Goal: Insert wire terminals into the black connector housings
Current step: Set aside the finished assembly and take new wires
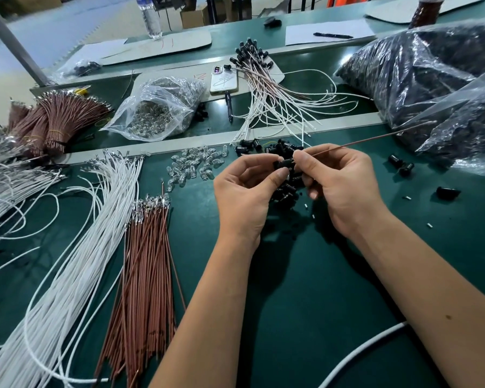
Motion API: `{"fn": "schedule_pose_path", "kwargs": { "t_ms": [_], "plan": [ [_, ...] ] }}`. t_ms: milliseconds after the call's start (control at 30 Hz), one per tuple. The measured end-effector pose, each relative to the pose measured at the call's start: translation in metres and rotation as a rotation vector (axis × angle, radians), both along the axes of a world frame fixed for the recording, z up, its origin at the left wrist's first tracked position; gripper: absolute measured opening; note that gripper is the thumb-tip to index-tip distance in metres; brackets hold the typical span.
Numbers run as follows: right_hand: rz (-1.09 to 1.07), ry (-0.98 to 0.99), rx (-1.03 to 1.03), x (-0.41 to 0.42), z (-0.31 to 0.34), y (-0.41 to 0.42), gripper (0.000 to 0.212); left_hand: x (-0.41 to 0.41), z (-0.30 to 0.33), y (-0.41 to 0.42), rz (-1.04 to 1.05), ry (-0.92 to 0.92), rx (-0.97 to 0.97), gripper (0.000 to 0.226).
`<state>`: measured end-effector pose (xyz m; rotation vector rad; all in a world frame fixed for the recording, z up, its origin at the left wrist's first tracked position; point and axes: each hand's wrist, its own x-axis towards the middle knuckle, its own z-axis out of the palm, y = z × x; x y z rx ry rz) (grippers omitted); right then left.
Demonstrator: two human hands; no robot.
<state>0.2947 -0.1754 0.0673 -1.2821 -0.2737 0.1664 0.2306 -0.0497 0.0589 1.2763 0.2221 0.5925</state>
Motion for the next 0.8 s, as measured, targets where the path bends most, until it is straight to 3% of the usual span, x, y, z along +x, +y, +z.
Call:
{"fn": "schedule_pose_path", "kwargs": {
  "t_ms": [100, 333, 633, 800],
  "plan": [
    [0.058, 0.022, 0.018, -0.001, 0.002, 0.001, 0.009, 0.0, -0.001, 0.0, -0.002, 0.026, 0.041, 0.021],
    [0.057, -0.014, -0.041, 0.0, 0.007, -0.003, 0.011, 0.001, -0.003, -0.006, 0.035, 0.089, 0.362, 0.016],
    [0.236, 0.029, -0.153, 0.011, 0.013, -0.019, 0.017, -0.003, 0.001, -0.007, -0.037, 0.122, 0.329, 0.027],
    [0.23, 0.009, -0.188, 0.012, 0.01, -0.019, 0.023, -0.004, 0.003, -0.009, -0.125, 0.123, 0.288, 0.025]
  ]
}}
